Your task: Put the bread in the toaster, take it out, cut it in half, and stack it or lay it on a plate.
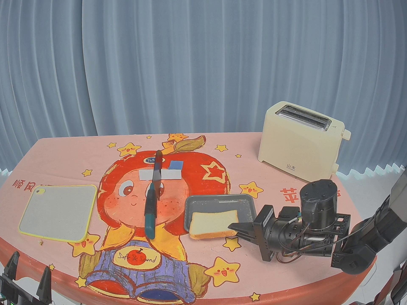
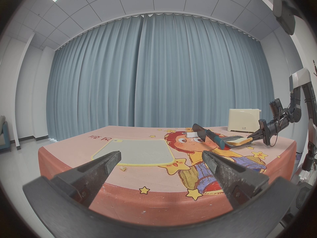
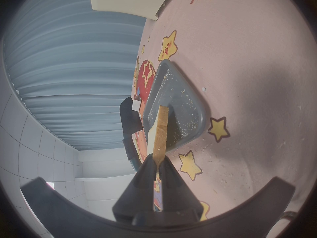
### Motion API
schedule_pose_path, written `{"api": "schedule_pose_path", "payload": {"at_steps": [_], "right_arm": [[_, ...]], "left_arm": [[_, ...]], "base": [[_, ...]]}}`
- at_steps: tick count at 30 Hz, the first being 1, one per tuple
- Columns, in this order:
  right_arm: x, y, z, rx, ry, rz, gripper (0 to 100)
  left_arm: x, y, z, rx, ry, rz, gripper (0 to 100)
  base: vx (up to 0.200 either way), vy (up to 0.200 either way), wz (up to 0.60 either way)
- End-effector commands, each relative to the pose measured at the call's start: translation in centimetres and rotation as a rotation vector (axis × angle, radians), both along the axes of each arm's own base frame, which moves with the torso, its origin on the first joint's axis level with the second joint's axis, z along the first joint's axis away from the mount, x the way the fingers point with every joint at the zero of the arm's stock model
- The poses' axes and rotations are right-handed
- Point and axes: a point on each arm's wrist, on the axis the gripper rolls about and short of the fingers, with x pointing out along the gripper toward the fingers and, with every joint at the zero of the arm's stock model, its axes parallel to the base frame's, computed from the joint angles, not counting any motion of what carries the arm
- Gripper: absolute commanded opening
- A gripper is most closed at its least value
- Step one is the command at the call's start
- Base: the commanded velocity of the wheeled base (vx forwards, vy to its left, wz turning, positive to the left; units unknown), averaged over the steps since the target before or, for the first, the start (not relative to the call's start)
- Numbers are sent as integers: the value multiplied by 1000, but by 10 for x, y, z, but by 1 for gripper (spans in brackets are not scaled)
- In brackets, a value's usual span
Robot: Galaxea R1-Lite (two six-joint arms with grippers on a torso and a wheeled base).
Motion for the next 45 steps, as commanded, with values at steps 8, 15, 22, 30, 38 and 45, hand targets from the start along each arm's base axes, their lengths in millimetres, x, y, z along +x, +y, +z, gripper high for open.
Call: {"api": "schedule_pose_path", "payload": {"at_steps": [8, 15, 22, 30, 38, 45], "right_arm": [[-4, -3, 22, 35, -81, 7, 0], [-7, -10, 41, -23, -268, 60, 0], [-8, -12, 46, -112, -413, 90, 0], [-8, -12, 47, -227, -546, 99, 0], [-16, -18, 53, -317, -655, 116, 0], [-23, -30, 69, -300, -873, 43, 0]], "left_arm": [[1, 0, -5, 0, 19, 1, 100], [1, 0, -5, 0, 19, 1, 100], [1, 0, -5, 0, 19, 1, 100], [1, 0, -5, 0, 19, 1, 100], [1, 0, -5, 0, 19, 1, 100], [1, 0, -5, 0, 19, 1, 100]], "base": [[0, 0, 0], [0, 0, 0], [0, 0, 0], [0, 0, 0], [0, 0, 0], [0, 0, 0]]}}
